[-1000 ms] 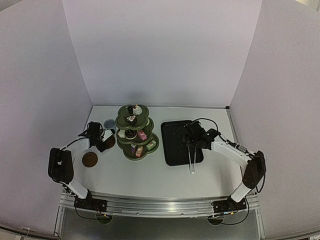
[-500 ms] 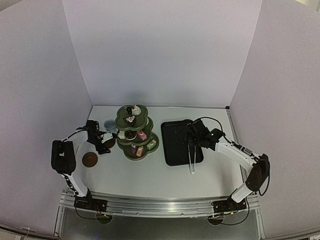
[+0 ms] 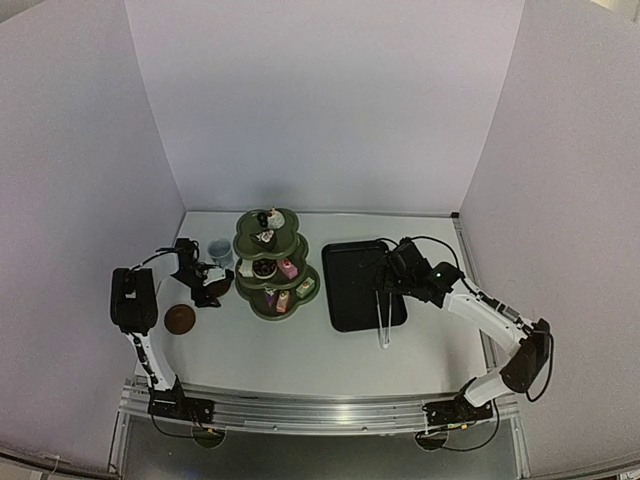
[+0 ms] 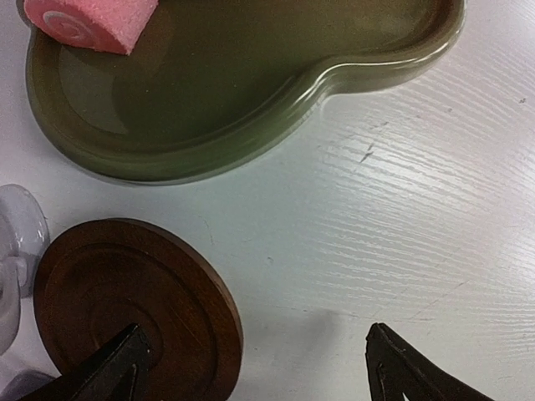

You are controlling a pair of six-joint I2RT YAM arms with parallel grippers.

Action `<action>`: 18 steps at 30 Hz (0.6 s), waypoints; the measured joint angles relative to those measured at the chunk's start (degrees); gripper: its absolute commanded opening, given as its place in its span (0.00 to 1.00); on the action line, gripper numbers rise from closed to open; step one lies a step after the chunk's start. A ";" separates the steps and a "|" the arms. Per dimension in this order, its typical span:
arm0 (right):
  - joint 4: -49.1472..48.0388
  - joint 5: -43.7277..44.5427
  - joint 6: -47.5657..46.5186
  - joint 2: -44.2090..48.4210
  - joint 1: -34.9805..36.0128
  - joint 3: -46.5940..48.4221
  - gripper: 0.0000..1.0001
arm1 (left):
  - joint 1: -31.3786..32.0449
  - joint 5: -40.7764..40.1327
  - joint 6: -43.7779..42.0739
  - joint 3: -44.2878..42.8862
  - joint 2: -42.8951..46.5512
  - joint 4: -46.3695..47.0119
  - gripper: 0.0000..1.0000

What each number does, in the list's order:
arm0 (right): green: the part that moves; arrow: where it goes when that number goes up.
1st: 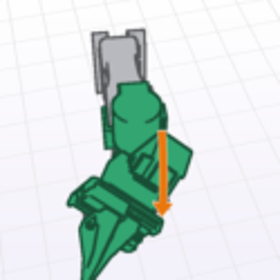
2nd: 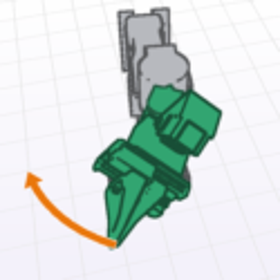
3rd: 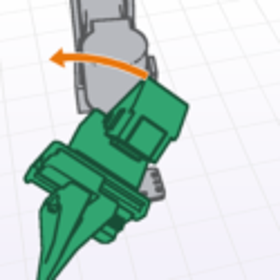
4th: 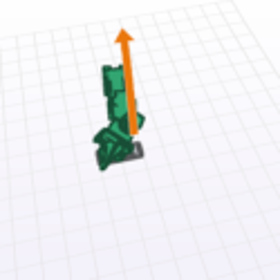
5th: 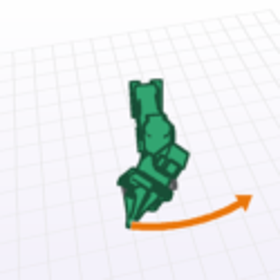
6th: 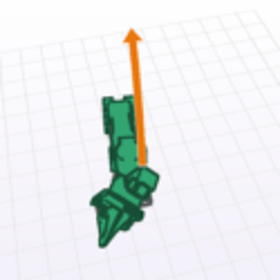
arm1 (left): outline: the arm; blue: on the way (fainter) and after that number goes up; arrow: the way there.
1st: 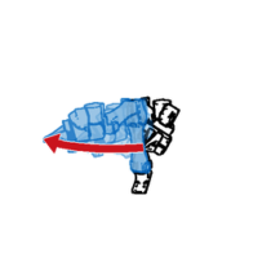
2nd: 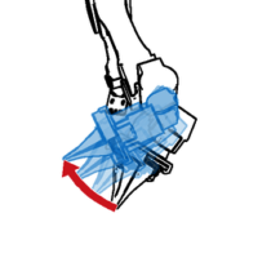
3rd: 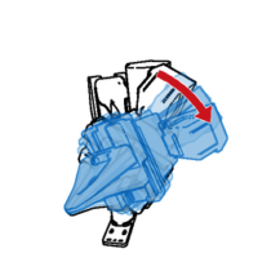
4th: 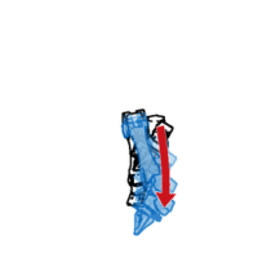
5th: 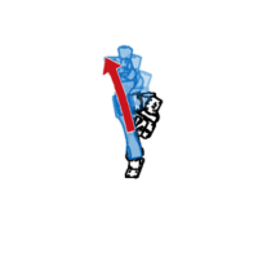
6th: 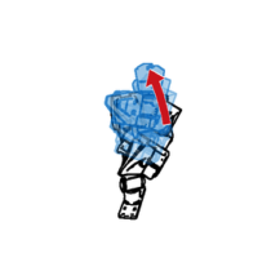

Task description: Serve the afternoon tea

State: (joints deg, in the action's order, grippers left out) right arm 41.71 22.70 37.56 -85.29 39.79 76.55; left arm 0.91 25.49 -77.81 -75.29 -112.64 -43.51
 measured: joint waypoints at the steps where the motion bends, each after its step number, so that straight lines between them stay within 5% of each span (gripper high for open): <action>1: 0.00 0.00 0.00 0.23 0.00 0.00 0.98 | -0.03 -0.16 0.12 -0.74 -0.74 -0.01 0.85; 11: 0.13 0.86 -0.12 0.84 0.00 -0.07 0.98 | -0.26 -4.58 1.09 -4.02 -4.65 -1.22 0.75; 18: 0.85 2.06 -0.87 1.23 0.00 -0.04 0.98 | -0.27 -4.88 -5.99 -5.27 -4.87 -9.86 0.70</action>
State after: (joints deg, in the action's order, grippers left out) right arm 42.57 24.76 36.69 -84.06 39.79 76.51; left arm 0.64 20.61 -83.80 -80.56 -117.51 -53.36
